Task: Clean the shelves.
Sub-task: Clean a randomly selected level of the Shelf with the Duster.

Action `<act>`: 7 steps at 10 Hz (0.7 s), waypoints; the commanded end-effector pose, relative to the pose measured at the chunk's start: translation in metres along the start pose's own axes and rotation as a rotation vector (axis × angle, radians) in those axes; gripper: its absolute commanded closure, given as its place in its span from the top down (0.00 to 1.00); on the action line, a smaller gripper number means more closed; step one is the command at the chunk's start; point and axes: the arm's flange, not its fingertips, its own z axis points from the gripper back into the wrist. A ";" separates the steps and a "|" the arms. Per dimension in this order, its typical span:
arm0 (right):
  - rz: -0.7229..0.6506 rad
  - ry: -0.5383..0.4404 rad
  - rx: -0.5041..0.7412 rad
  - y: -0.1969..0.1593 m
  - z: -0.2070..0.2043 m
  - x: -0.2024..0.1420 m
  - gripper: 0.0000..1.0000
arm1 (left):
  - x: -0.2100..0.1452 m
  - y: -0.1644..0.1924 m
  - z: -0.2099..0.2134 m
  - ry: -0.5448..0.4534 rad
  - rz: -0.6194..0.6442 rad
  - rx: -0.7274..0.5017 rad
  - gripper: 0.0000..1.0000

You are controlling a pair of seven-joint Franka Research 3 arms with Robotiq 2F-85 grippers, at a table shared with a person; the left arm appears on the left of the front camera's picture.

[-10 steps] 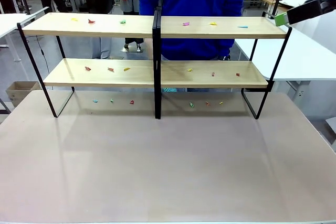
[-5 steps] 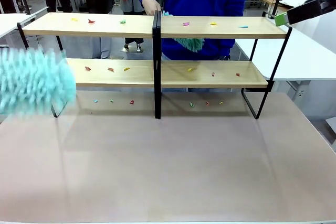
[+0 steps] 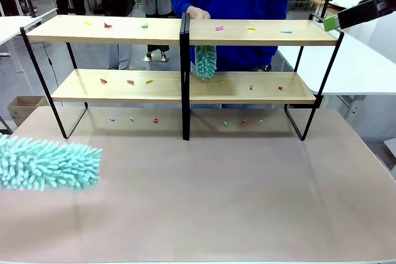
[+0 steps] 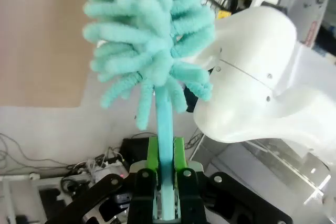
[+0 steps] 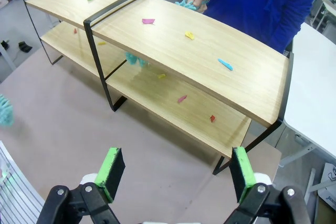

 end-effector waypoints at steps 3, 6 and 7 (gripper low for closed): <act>-0.008 -0.003 0.005 0.000 0.000 0.000 1.00 | 0.004 -0.007 -0.001 0.018 -0.034 -0.017 0.12; -0.008 -0.003 0.005 0.000 0.000 0.000 1.00 | 0.087 0.002 0.008 -0.092 0.112 0.061 0.12; -0.008 -0.003 0.005 0.000 0.000 0.000 1.00 | 0.113 -0.001 0.007 -0.149 0.200 0.106 0.12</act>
